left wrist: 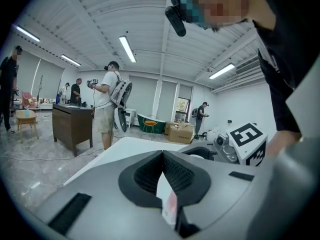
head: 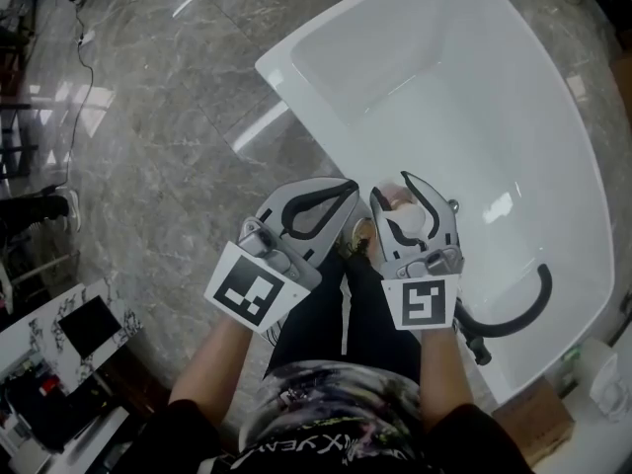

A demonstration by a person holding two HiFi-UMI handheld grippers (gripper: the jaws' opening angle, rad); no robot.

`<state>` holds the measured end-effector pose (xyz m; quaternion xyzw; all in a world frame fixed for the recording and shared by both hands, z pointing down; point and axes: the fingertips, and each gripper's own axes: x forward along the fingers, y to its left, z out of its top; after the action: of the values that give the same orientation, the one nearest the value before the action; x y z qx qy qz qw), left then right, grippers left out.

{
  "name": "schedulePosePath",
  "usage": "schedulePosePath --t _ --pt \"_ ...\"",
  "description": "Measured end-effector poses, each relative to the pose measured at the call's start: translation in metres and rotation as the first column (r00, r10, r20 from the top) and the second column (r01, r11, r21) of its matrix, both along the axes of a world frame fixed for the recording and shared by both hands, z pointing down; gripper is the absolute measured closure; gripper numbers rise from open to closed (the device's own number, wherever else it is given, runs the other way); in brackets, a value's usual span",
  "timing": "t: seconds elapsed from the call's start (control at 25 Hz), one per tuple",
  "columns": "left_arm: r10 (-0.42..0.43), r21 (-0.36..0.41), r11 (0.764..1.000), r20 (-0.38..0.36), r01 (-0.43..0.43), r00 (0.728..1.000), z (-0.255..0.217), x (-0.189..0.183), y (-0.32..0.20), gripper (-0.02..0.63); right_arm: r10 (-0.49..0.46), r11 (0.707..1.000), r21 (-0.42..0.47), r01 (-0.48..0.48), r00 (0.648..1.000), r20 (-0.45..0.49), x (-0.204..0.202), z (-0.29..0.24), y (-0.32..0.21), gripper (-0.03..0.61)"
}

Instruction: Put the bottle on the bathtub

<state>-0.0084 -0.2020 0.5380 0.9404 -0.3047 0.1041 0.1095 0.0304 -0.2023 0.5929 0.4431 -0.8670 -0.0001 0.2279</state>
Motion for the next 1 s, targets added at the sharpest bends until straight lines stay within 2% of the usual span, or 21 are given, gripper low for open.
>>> schedulePosePath --t 0.2,0.48,1.0 --pt "-0.008 0.001 1.000 -0.003 0.008 1.000 -0.002 -0.003 0.003 0.600 -0.005 1.000 0.002 0.005 1.000 0.021 -0.003 -0.001 0.003 0.404" --pt "-0.002 0.003 1.000 0.003 0.002 1.000 -0.004 -0.001 0.003 0.600 -0.001 1.000 -0.001 0.001 0.999 0.034 0.001 -0.003 0.002 0.348" --pt "-0.005 -0.007 1.000 0.002 0.005 1.000 -0.020 -0.008 0.005 0.600 0.014 0.998 -0.067 -0.010 0.999 0.048 0.009 -0.012 0.020 0.288"
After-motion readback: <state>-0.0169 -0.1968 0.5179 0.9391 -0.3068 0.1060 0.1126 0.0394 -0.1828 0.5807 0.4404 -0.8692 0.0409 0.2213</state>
